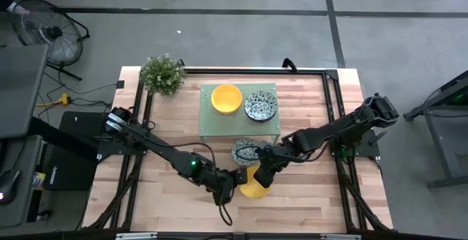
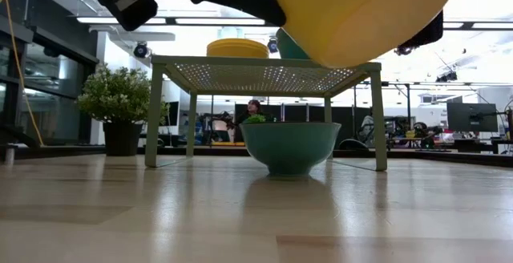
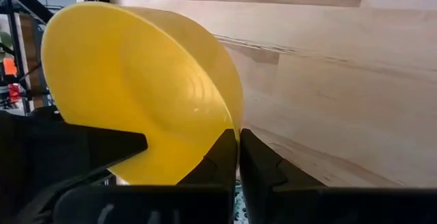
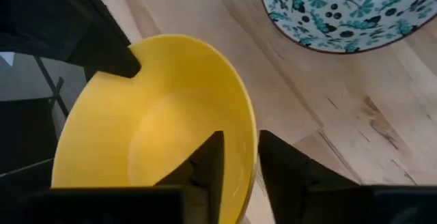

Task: Pick & Place Mini bowls
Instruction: Stack the yellow bowl on top of the yellow bowl on the shelf, then stack the green patterned bowl on top of the green patterned bowl on the shelf

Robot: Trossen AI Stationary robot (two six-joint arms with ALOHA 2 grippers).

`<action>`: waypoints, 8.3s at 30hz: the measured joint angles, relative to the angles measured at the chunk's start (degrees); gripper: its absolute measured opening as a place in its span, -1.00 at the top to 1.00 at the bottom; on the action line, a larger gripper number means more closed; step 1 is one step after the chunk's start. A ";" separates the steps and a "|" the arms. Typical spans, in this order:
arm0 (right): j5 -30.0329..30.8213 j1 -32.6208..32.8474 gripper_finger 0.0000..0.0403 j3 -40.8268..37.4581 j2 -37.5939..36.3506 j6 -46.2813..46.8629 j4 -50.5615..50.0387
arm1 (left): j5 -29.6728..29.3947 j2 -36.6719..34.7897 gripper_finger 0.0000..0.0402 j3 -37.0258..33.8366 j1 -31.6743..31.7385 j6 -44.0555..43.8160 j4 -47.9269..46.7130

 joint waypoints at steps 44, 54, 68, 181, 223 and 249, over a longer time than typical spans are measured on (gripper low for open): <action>30.17 24.45 0.30 -0.07 -1.64 15.47 -13.79 | -1.89 -0.98 1.00 21.71 0.02 -33.20 -54.67; 29.87 24.52 0.30 -0.09 6.51 15.49 -9.26 | -7.09 -0.87 1.00 33.20 0.05 -34.53 -69.62; 31.57 24.55 0.30 -0.11 7.11 15.27 -6.69 | -4.75 -2.01 1.00 42.20 17.30 -27.09 -69.66; 31.07 24.37 0.30 -0.07 7.15 -0.38 -0.95 | 10.28 -5.85 0.48 48.13 32.64 -37.28 -69.68; 17.68 5.38 0.30 -6.05 8.25 -61.64 10.14 | -12.72 -52.05 0.48 -22.37 -1.98 -64.53 -21.84; 15.30 0.55 0.30 -2.10 8.16 -69.51 7.98 | -5.99 -97.08 0.48 -71.69 -2.63 -53.76 7.49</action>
